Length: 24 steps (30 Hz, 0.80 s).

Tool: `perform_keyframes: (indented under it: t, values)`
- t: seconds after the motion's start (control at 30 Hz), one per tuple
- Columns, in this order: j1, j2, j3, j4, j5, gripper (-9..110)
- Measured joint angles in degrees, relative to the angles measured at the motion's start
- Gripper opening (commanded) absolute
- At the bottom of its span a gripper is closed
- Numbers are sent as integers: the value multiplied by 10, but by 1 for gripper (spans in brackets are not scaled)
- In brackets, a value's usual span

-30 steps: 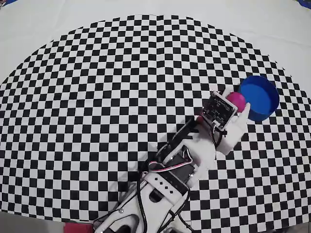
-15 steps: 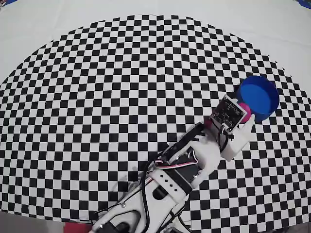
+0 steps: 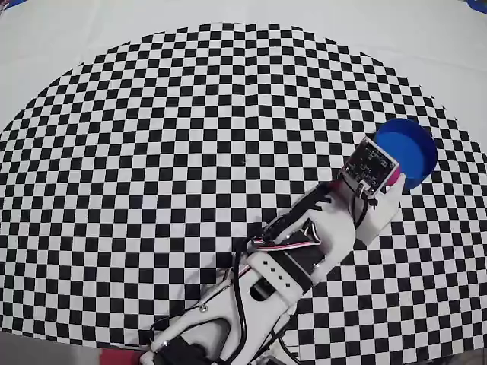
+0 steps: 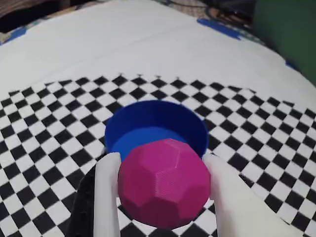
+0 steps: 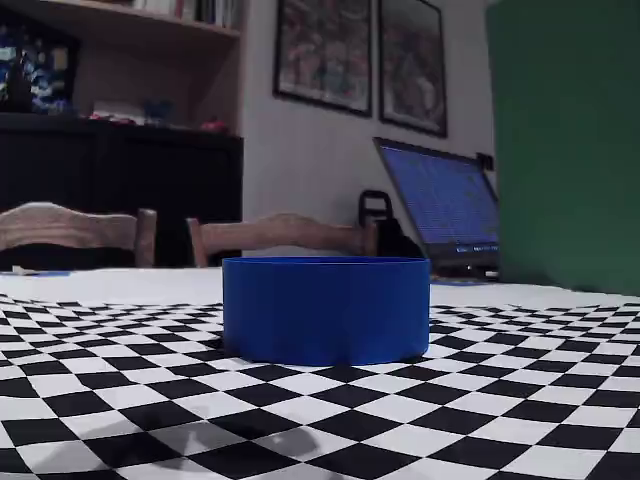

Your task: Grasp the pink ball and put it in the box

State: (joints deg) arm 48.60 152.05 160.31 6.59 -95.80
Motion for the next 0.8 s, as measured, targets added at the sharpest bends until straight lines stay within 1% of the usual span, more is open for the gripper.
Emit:
perform_keyframes:
  t: [0.2, 0.8]
  values:
    - [0, -41, -17, -25, 0, 0]
    - [0, -134, -69, -31, 0, 0]
